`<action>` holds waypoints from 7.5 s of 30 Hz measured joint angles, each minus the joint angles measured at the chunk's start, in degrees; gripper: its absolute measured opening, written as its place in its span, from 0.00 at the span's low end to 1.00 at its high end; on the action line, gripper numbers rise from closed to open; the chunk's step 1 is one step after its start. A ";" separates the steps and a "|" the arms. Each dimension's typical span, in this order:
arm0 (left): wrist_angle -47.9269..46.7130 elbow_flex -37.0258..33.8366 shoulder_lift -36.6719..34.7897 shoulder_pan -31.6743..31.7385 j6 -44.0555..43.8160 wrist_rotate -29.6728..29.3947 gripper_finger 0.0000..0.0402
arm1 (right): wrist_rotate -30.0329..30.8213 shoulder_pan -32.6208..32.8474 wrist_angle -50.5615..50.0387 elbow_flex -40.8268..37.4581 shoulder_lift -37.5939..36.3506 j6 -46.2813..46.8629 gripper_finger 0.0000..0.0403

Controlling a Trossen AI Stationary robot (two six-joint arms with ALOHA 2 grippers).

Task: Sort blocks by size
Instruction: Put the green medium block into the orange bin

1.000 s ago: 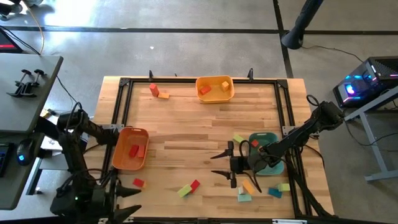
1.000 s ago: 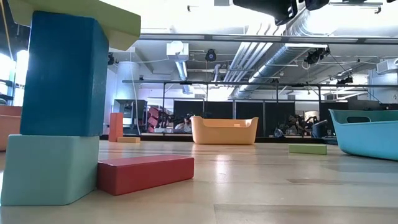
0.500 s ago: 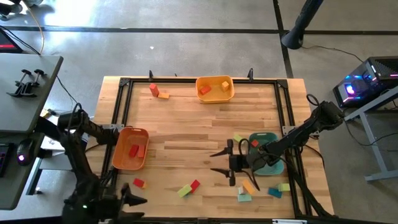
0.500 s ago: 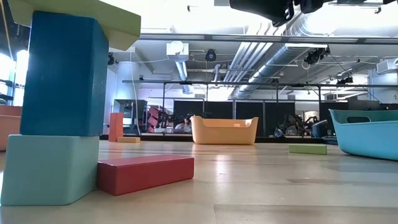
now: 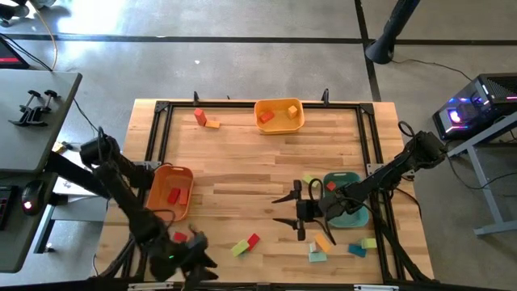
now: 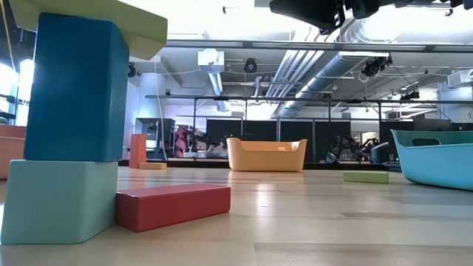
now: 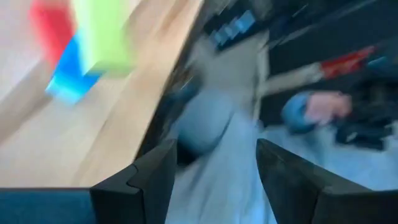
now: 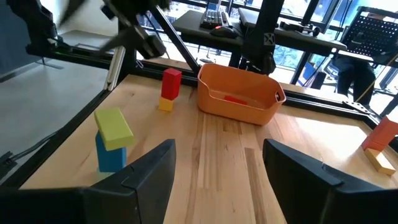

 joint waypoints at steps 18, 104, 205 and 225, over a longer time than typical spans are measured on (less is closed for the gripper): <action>-19.93 0.04 -0.02 9.35 0.35 19.81 0.43 | 0.04 0.00 -4.77 0.00 0.00 3.62 0.59; -22.67 18.80 16.57 8.78 22.30 -15.53 0.71 | 0.50 0.00 -6.55 -0.01 -0.02 5.05 0.59; -30.25 20.22 17.55 10.49 24.27 -2.27 0.67 | 0.48 0.01 -8.03 -0.02 -0.02 5.11 0.59; -30.33 20.22 16.55 10.63 24.29 -1.94 0.51 | 0.48 0.00 -8.06 -0.02 -0.02 5.09 0.59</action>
